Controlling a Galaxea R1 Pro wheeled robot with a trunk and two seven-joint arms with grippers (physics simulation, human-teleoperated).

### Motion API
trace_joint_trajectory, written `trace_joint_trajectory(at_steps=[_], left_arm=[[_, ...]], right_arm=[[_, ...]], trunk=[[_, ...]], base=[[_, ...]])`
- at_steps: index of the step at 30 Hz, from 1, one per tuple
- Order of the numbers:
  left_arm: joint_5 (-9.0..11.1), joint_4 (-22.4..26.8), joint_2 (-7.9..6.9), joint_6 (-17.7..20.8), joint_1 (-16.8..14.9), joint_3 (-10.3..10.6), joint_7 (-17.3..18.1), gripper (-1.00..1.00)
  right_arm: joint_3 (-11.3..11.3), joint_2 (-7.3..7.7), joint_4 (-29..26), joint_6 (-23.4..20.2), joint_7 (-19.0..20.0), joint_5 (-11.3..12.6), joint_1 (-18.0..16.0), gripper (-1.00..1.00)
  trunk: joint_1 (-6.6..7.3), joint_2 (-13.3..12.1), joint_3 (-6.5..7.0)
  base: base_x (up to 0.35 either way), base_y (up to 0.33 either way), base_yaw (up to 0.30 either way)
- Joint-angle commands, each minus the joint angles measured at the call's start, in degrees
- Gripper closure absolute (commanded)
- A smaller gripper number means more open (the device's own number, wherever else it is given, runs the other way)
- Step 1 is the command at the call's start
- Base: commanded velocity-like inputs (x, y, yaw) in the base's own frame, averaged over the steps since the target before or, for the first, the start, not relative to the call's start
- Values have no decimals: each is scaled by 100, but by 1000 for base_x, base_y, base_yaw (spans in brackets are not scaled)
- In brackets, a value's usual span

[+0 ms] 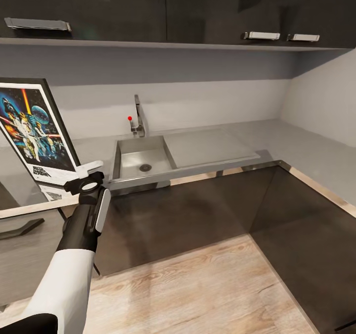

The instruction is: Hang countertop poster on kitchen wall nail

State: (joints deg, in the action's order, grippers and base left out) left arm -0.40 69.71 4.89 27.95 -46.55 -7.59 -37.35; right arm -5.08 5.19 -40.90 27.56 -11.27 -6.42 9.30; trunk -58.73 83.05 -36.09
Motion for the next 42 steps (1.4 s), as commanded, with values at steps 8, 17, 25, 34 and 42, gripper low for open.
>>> trace_joint_trajectory(at_steps=[8,17,25,34,42], left_arm=[[-4,23,3,35,-3,-63,-12,-100],[-4,3,-5,35,-3,-93,-10,-100],[-4,-6,-6,35,-3,-94,-9,-100],[-4,11,-52,35,-3,-176,-9,100],[-4,24,-66,35,-3,-211,-9,100]], right_arm=[[-2,0,-5,-5,-42,-62,2,-100],[-2,-8,-6,-5,-42,-61,2,-100],[-2,-7,-6,-5,-42,-61,2,-100],[-2,-8,-5,-5,-42,-61,2,-100],[-2,-8,-2,-5,-42,-61,2,-100]], trunk=[[0,3,-4],[0,3,-4],[0,3,-4],[0,3,-4],[0,3,-4]], base=[[0,0,0],[50,0,0],[7,0,0],[0,0,0],[0,0,0]])
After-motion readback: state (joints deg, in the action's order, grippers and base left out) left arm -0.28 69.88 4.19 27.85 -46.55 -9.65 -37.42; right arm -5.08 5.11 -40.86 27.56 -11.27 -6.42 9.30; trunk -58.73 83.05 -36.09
